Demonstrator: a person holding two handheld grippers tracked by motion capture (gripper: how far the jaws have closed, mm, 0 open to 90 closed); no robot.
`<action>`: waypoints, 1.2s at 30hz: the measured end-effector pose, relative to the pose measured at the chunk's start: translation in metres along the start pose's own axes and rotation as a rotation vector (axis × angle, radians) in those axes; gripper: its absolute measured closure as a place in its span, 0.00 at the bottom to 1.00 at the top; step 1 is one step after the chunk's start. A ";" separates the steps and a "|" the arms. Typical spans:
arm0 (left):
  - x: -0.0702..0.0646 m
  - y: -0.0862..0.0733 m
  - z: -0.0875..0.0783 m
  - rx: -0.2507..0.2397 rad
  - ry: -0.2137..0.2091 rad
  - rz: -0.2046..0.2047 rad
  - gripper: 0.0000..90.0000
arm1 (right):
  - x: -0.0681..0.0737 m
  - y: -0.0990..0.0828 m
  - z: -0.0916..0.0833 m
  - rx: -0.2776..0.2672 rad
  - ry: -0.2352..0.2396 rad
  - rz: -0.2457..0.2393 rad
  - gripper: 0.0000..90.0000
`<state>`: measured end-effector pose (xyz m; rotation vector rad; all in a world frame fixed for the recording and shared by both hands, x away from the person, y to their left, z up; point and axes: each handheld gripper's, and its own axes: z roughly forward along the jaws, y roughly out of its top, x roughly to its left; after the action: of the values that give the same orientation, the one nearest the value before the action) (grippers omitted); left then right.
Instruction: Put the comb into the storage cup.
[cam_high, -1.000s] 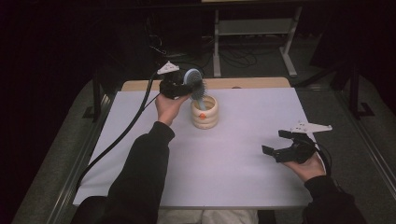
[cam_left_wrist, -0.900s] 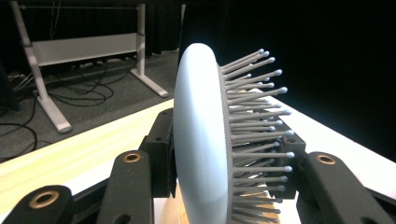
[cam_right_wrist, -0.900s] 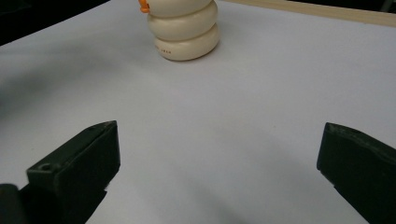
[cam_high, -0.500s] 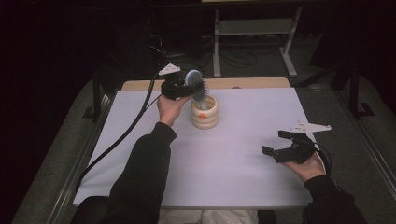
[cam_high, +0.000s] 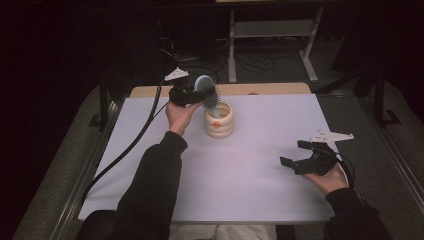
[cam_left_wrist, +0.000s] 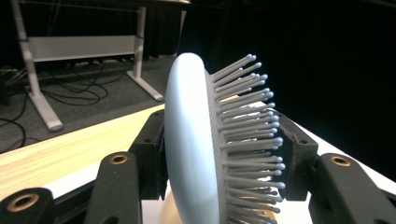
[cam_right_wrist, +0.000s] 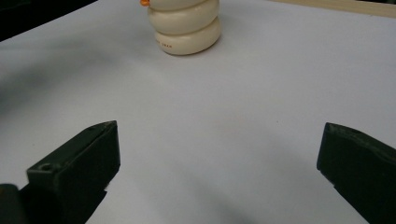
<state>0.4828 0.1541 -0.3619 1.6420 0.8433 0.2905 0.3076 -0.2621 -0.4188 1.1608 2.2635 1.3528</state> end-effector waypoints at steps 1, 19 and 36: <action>0.001 0.000 -0.001 -0.003 0.002 -0.002 0.50 | 0.000 0.000 0.000 0.001 0.001 0.000 0.00; 0.008 0.003 -0.017 -0.049 0.015 0.015 0.32 | -0.001 0.000 0.001 0.013 -0.005 -0.002 0.00; 0.019 0.013 -0.049 -0.004 -0.069 0.041 0.00 | 0.000 0.000 0.001 0.014 -0.013 -0.006 0.00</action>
<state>0.4716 0.2031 -0.3420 1.6577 0.7572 0.2621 0.3084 -0.2616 -0.4199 1.1629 2.2693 1.3253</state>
